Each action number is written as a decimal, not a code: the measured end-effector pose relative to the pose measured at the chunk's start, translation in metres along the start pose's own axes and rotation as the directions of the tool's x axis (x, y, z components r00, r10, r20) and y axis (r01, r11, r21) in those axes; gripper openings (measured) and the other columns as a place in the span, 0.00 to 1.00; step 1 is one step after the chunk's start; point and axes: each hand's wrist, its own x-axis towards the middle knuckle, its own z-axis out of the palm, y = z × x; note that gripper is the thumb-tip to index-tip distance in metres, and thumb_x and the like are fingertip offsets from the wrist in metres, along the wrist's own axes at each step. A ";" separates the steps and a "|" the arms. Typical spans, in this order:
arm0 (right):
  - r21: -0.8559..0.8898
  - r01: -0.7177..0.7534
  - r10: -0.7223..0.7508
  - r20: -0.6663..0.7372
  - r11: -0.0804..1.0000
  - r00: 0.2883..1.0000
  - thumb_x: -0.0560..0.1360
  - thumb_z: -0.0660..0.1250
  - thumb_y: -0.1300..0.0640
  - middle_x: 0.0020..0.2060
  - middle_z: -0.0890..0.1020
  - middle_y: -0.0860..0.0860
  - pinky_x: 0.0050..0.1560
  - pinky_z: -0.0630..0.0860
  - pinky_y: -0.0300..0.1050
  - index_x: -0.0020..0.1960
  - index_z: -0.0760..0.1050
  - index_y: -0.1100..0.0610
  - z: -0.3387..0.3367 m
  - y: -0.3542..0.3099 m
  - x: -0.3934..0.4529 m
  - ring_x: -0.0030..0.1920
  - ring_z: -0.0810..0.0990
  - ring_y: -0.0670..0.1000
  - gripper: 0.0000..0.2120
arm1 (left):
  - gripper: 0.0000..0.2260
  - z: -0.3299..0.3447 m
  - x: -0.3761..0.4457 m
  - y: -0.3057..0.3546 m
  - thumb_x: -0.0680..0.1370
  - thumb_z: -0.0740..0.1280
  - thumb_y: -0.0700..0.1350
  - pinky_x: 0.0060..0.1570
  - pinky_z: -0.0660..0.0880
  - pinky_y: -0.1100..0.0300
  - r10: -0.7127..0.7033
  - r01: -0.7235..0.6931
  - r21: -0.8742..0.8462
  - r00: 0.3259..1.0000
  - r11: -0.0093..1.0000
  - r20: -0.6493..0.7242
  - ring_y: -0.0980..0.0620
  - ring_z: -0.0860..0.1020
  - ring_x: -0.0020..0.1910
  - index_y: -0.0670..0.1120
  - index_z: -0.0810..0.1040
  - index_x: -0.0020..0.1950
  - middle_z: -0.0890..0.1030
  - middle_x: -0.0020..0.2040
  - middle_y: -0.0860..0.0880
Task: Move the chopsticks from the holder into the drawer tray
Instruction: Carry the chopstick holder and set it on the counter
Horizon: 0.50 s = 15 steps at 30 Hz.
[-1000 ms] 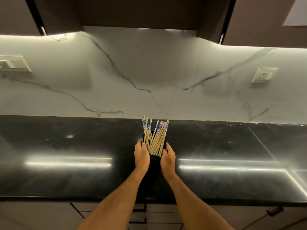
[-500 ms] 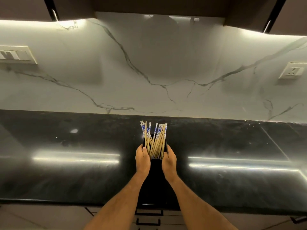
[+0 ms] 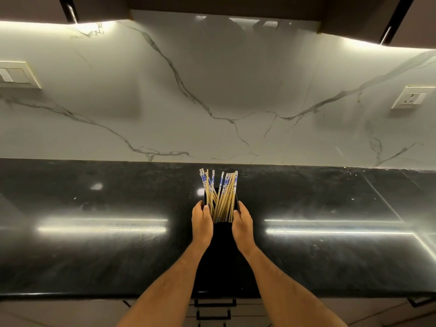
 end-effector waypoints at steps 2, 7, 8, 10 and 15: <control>-0.106 -0.022 0.019 -0.028 0.994 0.999 0.85 0.56 0.61 0.68 0.77 0.52 0.71 0.68 0.45 0.72 0.71 0.55 -0.002 -0.004 -0.001 0.69 0.74 0.51 0.17 | 0.20 -0.005 -0.001 0.000 0.85 0.56 0.44 0.68 0.64 0.58 0.011 -0.011 0.009 1.000 1.000 0.010 0.50 0.70 0.71 0.42 0.66 0.77 0.70 0.74 0.44; -0.362 0.072 -0.069 0.021 0.929 0.997 0.86 0.55 0.54 0.77 0.66 0.54 0.77 0.59 0.46 0.80 0.60 0.58 -0.018 -0.006 -0.011 0.77 0.63 0.51 0.24 | 0.19 -0.025 -0.012 0.008 0.84 0.58 0.45 0.63 0.62 0.63 0.199 -0.202 0.236 0.979 0.951 0.036 0.61 0.66 0.63 0.44 0.67 0.75 0.72 0.71 0.47; -0.413 0.100 -0.090 0.044 0.905 0.995 0.86 0.55 0.53 0.78 0.65 0.54 0.77 0.58 0.46 0.80 0.59 0.58 -0.023 -0.005 -0.015 0.78 0.61 0.50 0.24 | 0.17 -0.029 -0.016 0.009 0.84 0.59 0.45 0.62 0.62 0.65 0.251 -0.250 0.298 0.967 0.921 0.038 0.61 0.66 0.61 0.43 0.69 0.73 0.73 0.69 0.46; -0.520 0.183 -0.155 0.097 0.834 0.983 0.86 0.54 0.53 0.78 0.65 0.55 0.78 0.59 0.47 0.80 0.59 0.59 -0.033 -0.003 -0.026 0.78 0.61 0.51 0.24 | 0.15 -0.039 -0.030 0.009 0.83 0.60 0.44 0.62 0.63 0.66 0.373 -0.362 0.409 0.926 0.838 0.055 0.56 0.71 0.62 0.41 0.71 0.70 0.75 0.66 0.45; -0.738 0.412 -0.348 0.252 0.534 0.903 0.85 0.53 0.55 0.75 0.69 0.59 0.78 0.62 0.53 0.77 0.62 0.64 -0.047 -0.002 -0.059 0.77 0.65 0.56 0.23 | 0.17 -0.058 -0.061 -0.007 0.81 0.61 0.45 0.71 0.70 0.53 0.589 -0.542 0.637 0.791 0.548 0.166 0.49 0.74 0.65 0.42 0.69 0.69 0.76 0.65 0.44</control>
